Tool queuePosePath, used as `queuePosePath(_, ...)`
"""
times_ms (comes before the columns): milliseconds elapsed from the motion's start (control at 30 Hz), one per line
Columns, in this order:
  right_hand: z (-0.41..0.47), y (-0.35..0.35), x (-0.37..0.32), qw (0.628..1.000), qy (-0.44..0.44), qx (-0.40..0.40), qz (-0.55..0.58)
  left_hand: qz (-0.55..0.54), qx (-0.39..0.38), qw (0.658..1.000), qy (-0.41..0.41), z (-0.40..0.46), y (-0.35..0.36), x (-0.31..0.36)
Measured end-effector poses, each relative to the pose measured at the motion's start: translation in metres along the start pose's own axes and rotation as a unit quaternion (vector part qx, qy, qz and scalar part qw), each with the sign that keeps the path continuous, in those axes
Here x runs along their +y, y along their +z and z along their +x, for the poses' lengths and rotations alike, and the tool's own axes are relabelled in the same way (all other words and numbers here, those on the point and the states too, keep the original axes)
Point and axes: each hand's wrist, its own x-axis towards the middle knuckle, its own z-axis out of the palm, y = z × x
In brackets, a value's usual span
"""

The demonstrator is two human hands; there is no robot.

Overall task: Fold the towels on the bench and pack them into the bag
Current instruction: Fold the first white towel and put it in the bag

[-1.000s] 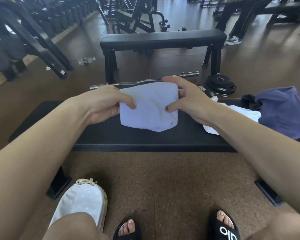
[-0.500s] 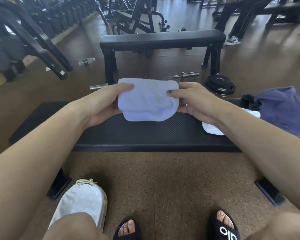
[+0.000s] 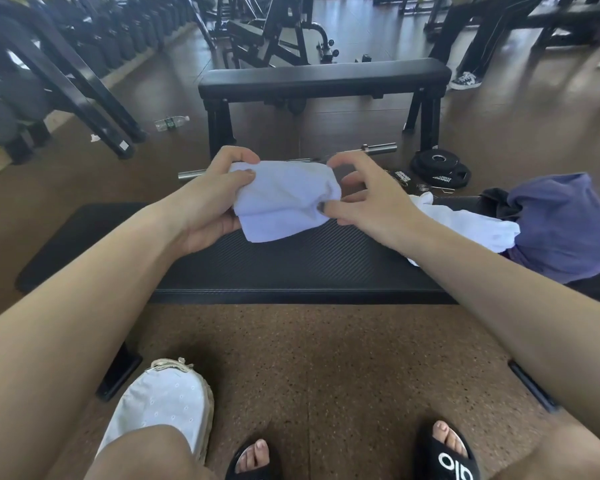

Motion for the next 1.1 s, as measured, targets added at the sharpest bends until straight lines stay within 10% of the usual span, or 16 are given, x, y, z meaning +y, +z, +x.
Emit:
queuePosePath(433,-0.006,0.025,-0.006,0.987,0.053,0.124,0.092,-0.032,-0.005,0.999,0.017,0.003,0.001,-0.003)
queuePosePath(567,-0.017,0.023,0.003,0.995,-0.055,0.082,0.014,-0.126,0.003,0.992,-0.011,0.004,-0.006,-0.005)
queuePosePath(800,-0.011,0.024,-0.002,0.982,0.047,0.054,0.176,-0.147,0.022,0.989,-0.016,0.002,0.001,-0.005)
queuePosePath(900,-0.007,0.022,0.005,0.997,-0.011,0.072,-0.035,-0.096,-0.001,0.995,-0.013,0.002,0.002,-0.004)
queuePosePath(1100,-0.004,0.024,0.009,0.861,-0.251,0.194,-0.397,-0.073,-0.040,0.996,-0.044,0.003,0.001,-0.005)
